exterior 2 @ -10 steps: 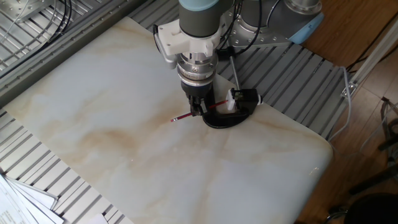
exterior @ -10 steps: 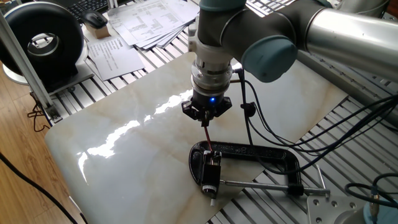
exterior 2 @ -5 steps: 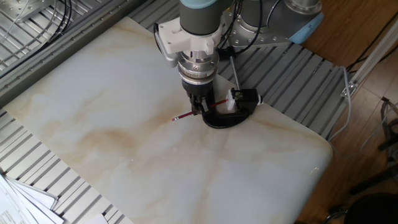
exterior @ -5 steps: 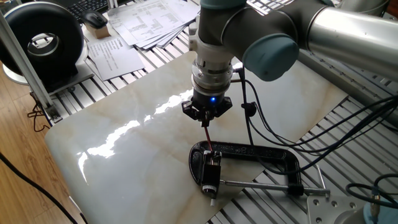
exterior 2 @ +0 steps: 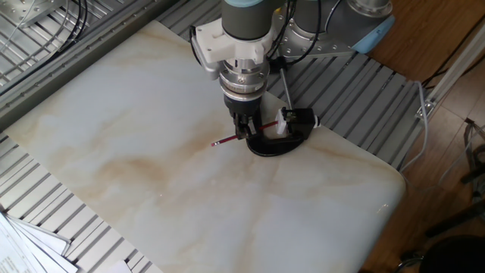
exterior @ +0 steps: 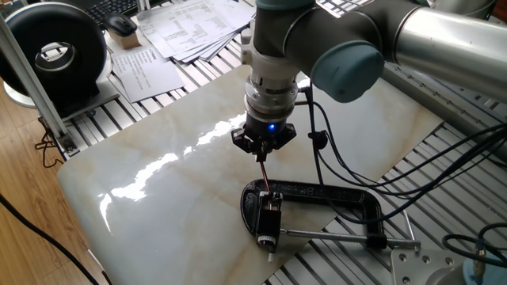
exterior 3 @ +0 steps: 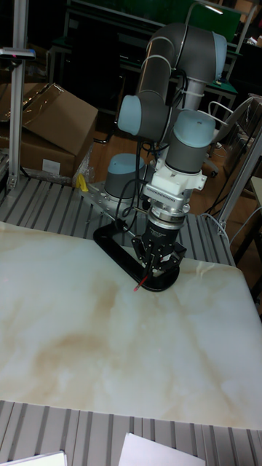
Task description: Insert the pencil into the pencil sharpener
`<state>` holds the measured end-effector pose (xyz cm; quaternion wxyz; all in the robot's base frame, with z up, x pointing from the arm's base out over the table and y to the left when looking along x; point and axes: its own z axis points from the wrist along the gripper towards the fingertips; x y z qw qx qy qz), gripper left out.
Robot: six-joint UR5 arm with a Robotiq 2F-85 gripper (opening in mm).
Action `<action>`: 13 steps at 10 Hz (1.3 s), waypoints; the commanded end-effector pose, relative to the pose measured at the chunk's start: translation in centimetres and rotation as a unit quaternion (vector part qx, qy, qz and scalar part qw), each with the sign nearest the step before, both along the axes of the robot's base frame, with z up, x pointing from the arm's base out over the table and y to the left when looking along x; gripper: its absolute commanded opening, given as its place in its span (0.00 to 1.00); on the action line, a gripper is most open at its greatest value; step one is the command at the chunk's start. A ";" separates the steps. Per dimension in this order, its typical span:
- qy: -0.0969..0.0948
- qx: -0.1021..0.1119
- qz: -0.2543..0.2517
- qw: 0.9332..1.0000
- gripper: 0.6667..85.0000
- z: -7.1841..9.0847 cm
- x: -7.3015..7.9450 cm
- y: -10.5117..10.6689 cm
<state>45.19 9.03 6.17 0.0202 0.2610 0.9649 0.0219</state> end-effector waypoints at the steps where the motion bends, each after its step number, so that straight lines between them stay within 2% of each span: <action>1: 0.000 0.009 -0.004 1.000 0.01 -0.1 -0.3 0.7; 7: -0.004 0.019 0.000 1.000 0.01 -0.3 -0.4 0.7; 11: -0.007 0.016 0.000 1.000 0.01 -0.3 -0.2 0.4; 13: -0.013 0.013 0.015 1.000 0.07 -0.2 0.1 0.3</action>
